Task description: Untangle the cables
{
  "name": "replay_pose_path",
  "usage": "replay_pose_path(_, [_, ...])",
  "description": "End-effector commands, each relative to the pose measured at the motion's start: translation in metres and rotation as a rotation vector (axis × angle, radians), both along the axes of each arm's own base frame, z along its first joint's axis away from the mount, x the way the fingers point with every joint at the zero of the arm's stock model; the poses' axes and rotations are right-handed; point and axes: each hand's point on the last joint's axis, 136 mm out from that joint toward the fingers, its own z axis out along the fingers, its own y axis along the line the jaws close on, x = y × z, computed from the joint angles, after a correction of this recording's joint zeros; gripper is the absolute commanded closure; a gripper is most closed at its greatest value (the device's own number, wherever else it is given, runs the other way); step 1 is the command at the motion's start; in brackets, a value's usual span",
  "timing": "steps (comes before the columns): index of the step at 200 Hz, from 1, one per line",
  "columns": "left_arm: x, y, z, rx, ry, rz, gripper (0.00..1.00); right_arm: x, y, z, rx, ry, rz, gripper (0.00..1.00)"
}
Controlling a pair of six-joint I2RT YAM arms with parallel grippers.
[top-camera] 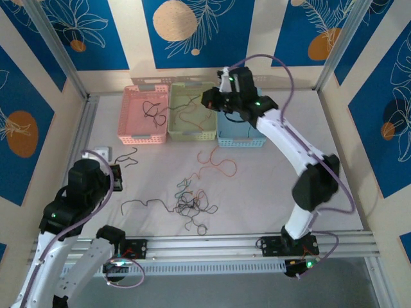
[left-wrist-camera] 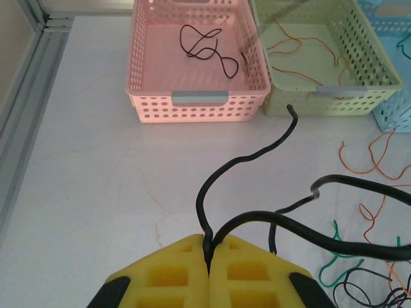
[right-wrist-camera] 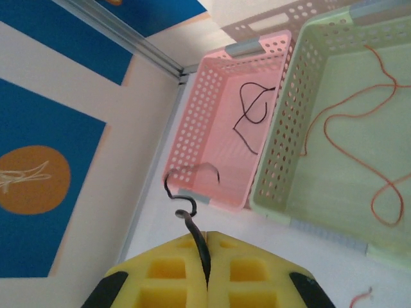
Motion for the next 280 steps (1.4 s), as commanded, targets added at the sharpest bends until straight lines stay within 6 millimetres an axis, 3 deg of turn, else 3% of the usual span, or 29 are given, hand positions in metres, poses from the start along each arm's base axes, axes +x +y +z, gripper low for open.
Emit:
replay_pose_path(1, [-0.005,0.007,0.002,0.034,-0.021,0.009,1.0,0.026,0.016,-0.011,-0.06,-0.005,-0.004,1.0])
replay_pose_path(34, [-0.005,0.008,-0.002,0.055,-0.047,-0.004,1.0,0.059,0.061,-0.056,-0.165,0.042,0.055,1.0])
replay_pose_path(40, [-0.005,0.009,-0.004,0.06,-0.051,-0.003,1.0,0.063,0.07,-0.074,-0.19,0.066,0.065,1.0])
replay_pose_path(45, [-0.006,0.01,-0.005,0.066,-0.052,0.001,1.0,0.067,0.075,-0.076,-0.197,0.059,0.064,1.0])
replay_pose_path(47, [-0.006,0.01,-0.006,0.068,-0.053,0.001,1.0,0.068,0.078,-0.086,-0.21,0.073,0.066,1.0])
replay_pose_path(67, [-0.007,0.011,-0.006,0.071,-0.061,0.001,1.0,0.08,0.103,-0.117,-0.196,0.078,0.08,1.0])
replay_pose_path(114, [-0.01,0.011,-0.004,0.062,-0.081,-0.003,1.0,0.076,0.149,-0.184,-0.146,0.132,0.122,1.0])
replay_pose_path(146, [-0.01,0.01,-0.005,0.059,-0.082,-0.007,1.0,0.066,0.166,-0.205,-0.138,0.145,0.174,1.0])
replay_pose_path(178, [-0.009,0.009,-0.006,0.057,-0.077,-0.012,1.0,0.06,0.17,-0.199,-0.115,0.158,0.197,1.0])
replay_pose_path(227, [0.004,0.011,-0.013,0.071,-0.016,0.033,1.0,0.044,0.165,-0.154,-0.091,0.127,0.24,1.0])
replay_pose_path(257, [0.044,0.002,-0.007,0.081,0.045,0.063,1.0,0.028,0.16,-0.127,-0.091,0.096,0.283,1.0])
replay_pose_path(280, [0.094,0.016,0.007,0.092,0.055,0.138,1.0,0.014,0.153,-0.118,-0.107,0.089,0.305,1.0])
